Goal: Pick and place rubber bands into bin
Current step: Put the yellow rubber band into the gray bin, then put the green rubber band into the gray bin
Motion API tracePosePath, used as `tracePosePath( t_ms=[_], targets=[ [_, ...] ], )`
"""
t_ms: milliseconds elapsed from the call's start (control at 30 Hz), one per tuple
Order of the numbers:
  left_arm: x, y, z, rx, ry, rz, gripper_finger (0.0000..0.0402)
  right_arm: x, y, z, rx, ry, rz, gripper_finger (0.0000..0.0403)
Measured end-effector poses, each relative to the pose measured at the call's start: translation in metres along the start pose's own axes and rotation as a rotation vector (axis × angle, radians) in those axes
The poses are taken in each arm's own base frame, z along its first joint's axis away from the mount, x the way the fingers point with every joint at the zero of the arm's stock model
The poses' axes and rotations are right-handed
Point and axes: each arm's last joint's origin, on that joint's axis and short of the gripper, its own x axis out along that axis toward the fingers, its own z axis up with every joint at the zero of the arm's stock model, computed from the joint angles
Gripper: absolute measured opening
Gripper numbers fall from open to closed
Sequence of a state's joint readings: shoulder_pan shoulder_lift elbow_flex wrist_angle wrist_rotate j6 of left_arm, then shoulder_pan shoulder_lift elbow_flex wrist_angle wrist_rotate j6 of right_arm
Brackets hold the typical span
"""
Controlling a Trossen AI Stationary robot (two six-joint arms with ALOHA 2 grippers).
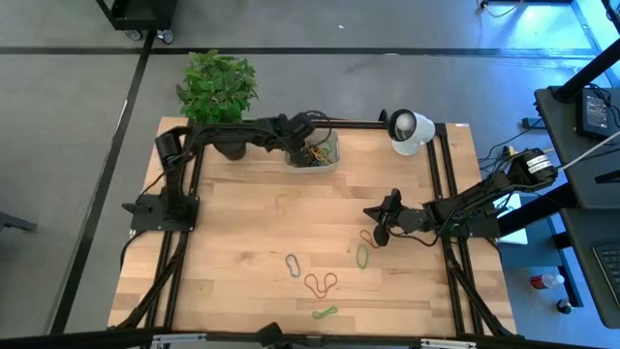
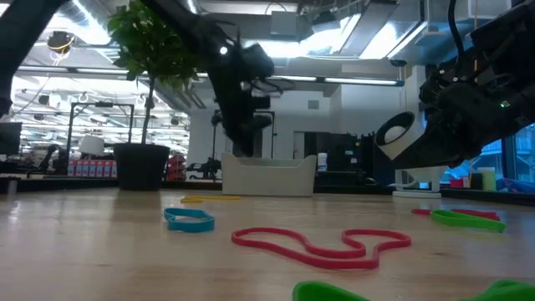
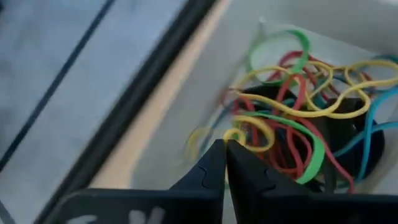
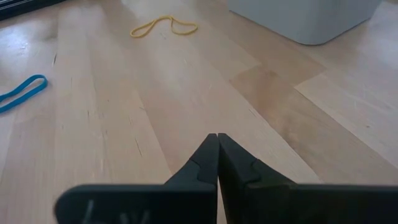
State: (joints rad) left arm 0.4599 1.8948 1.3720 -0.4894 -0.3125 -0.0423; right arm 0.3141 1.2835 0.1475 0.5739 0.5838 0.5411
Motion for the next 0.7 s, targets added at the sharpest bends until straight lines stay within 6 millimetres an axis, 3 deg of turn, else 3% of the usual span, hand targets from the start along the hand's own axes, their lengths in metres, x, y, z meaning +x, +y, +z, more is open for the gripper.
tracePosePath(
  t_ms=[133,333,500,700],
  targets=[
    [0.019,-0.008,-0.006,0.003,0.039,-0.055,0.0036,0.000,0.000,0.000,0.000,0.000,0.000,0.0004],
    [0.022,-0.009,-0.007,-0.002,0.052,-0.077,0.0099,0.000,0.000,0.000,-0.001,0.001,-0.001,0.0004],
    [0.007,-0.007,-0.008,0.007,0.073,-0.087,0.0142,0.000,0.000,0.000,0.000,0.001,-0.001,0.0004],
    [-0.035,-0.006,-0.012,-0.041,0.113,-0.084,0.0153,0.000,0.000,-0.001,-0.003,0.007,-0.004,0.0004]
  ],
)
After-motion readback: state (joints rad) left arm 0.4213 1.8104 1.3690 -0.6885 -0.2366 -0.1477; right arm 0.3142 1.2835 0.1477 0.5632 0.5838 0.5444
